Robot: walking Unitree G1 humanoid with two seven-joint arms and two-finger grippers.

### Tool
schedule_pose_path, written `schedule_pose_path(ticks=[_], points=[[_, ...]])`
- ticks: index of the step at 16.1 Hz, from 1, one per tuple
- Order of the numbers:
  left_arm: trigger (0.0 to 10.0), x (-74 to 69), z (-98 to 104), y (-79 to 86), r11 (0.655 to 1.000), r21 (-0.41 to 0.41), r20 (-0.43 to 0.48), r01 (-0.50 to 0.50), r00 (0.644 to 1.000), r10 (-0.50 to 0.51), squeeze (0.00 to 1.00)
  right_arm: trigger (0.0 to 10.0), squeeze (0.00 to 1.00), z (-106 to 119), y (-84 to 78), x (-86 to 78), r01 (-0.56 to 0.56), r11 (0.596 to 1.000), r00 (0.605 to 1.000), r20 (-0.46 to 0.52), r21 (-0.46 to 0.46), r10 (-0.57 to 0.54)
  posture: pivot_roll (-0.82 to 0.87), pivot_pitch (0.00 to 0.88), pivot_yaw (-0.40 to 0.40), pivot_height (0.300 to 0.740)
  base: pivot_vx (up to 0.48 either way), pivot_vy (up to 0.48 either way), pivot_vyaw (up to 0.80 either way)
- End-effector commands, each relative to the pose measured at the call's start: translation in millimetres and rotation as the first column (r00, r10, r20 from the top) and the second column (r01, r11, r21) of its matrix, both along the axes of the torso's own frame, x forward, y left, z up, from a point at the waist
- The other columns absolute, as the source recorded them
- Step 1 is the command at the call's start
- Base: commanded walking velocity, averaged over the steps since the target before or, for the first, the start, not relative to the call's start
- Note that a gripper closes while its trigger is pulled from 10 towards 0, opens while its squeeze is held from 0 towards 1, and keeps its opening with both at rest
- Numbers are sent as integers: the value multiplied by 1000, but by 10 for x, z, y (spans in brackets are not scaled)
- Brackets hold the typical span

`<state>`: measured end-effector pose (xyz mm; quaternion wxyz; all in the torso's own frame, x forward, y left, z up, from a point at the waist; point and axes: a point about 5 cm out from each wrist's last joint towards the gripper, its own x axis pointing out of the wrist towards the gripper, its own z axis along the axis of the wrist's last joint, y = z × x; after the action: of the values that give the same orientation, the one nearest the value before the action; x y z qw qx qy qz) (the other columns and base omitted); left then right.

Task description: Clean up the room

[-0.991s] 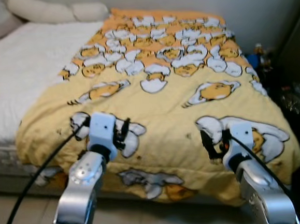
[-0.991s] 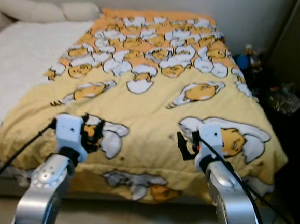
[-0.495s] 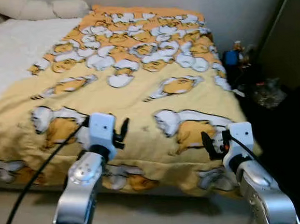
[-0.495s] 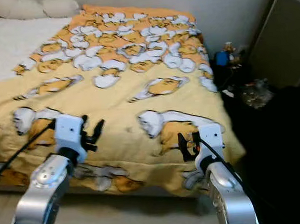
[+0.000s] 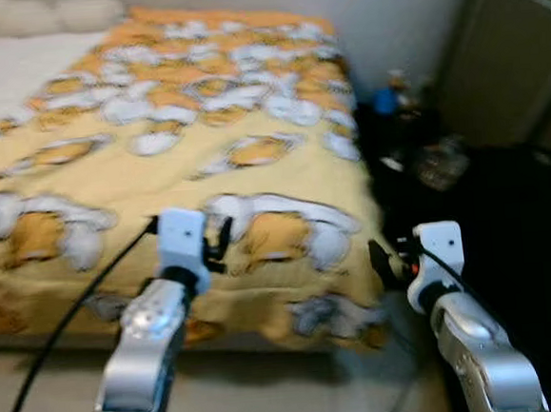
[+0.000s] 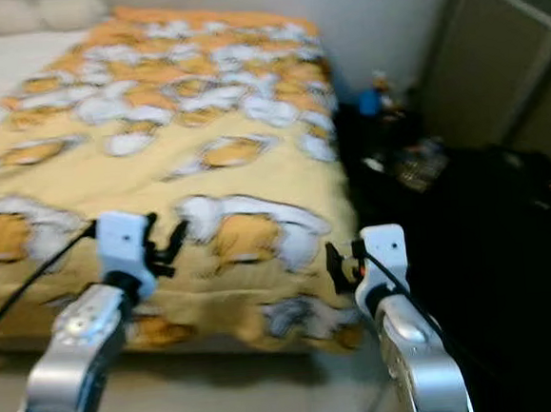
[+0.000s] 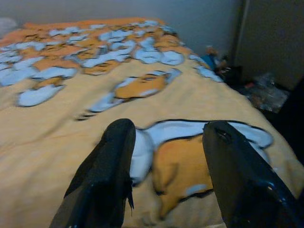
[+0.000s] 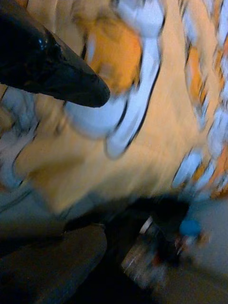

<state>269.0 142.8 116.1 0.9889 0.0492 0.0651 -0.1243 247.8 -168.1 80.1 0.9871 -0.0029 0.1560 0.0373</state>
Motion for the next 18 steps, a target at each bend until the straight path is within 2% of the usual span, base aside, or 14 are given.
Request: schedule_pose_path(ticks=[1, 10, 13, 15, 18], points=[[10000, -13, -10, -75, 999, 0, -4, 38, 999, -38, 0, 10000, 0, -40, -78, -44, 31, 1000, 999, -27, 3, -31, -97, 0, 0, 740, 0, 0, -800], [10000, 0, -9, -50, 998, 4, -12, 57, 998, -57, 0, 10000, 0, -50, -160, -18, 95, 995, 994, -45, -14, -96, -94, 0, -4, 740, 0, 0, -800], [10000, 7, -19, -36, 997, 26, -6, 67, 998, -66, 0, 10000, 0, -53, -127, -10, 93, 996, 994, -50, -10, -93, -92, 0, -5, 740, 0, 0, -800], [10000, 2, -5, -35, 998, -4, -3, 64, 998, -64, 0, 10000, 0, -68, -121, -19, 102, 995, 993, -58, -1, -102, -93, 0, -4, 740, 0, 0, -800], [10000, -8, -21, -57, 997, 0, -8, 83, 997, -83, 0, 10000, 0, -75, -135, -38, 107, 994, 992, -65, 3, -106, -95, 0, -6, 740, 0, 0, -800]])
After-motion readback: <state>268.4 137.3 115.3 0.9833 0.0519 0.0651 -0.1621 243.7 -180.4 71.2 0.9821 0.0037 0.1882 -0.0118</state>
